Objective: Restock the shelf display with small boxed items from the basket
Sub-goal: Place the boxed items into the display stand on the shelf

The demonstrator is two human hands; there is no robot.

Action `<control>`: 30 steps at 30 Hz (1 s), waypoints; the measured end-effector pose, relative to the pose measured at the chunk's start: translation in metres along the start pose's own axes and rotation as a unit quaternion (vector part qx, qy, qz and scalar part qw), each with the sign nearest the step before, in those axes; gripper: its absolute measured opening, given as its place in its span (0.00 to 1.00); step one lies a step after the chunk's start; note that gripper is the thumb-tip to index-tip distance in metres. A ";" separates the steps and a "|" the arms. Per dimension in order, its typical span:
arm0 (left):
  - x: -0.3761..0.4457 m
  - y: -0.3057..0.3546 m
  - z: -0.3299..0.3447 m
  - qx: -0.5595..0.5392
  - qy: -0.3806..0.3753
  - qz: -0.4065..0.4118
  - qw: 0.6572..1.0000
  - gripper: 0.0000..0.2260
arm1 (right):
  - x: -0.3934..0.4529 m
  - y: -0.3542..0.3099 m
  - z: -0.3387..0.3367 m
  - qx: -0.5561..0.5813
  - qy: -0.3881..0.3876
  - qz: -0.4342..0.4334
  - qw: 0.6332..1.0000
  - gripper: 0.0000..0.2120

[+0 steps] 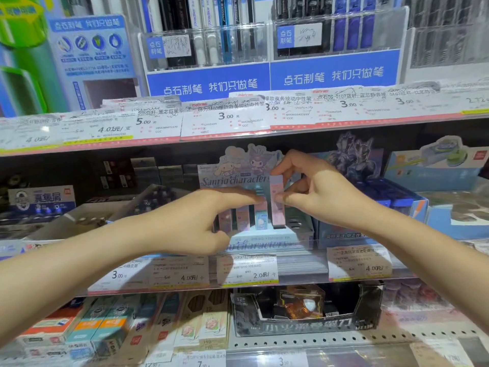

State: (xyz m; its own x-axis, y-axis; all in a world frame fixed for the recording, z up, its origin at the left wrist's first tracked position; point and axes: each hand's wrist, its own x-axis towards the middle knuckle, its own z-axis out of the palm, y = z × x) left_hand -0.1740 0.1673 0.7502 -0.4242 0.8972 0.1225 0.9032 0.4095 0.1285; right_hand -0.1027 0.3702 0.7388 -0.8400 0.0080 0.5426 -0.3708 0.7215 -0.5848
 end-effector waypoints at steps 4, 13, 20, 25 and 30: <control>0.002 -0.002 -0.001 -0.002 -0.009 -0.004 1.000 0.32 | 0.001 0.004 0.001 0.000 -0.011 0.001 1.000 0.18; 0.000 -0.003 -0.003 -0.014 -0.025 -0.001 1.000 0.33 | 0.001 0.004 -0.003 -0.017 -0.048 0.016 0.999 0.14; 0.002 -0.004 -0.003 -0.019 -0.025 0.003 1.000 0.34 | 0.001 0.005 -0.001 -0.036 -0.036 0.019 0.999 0.10; 0.002 -0.006 -0.001 -0.030 -0.012 0.018 0.999 0.33 | 0.002 0.004 -0.002 -0.078 -0.048 0.010 0.996 0.06; 0.004 -0.009 0.000 -0.025 -0.007 0.024 0.999 0.34 | 0.002 0.004 0.000 -0.081 -0.059 0.016 0.995 0.04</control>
State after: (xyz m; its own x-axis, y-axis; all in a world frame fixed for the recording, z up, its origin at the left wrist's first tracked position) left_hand -0.1839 0.1670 0.7490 -0.3793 0.9180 0.1157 0.9179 0.3576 0.1720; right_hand -0.1057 0.3733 0.7375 -0.8944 -0.0416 0.4452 -0.2827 0.8240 -0.4910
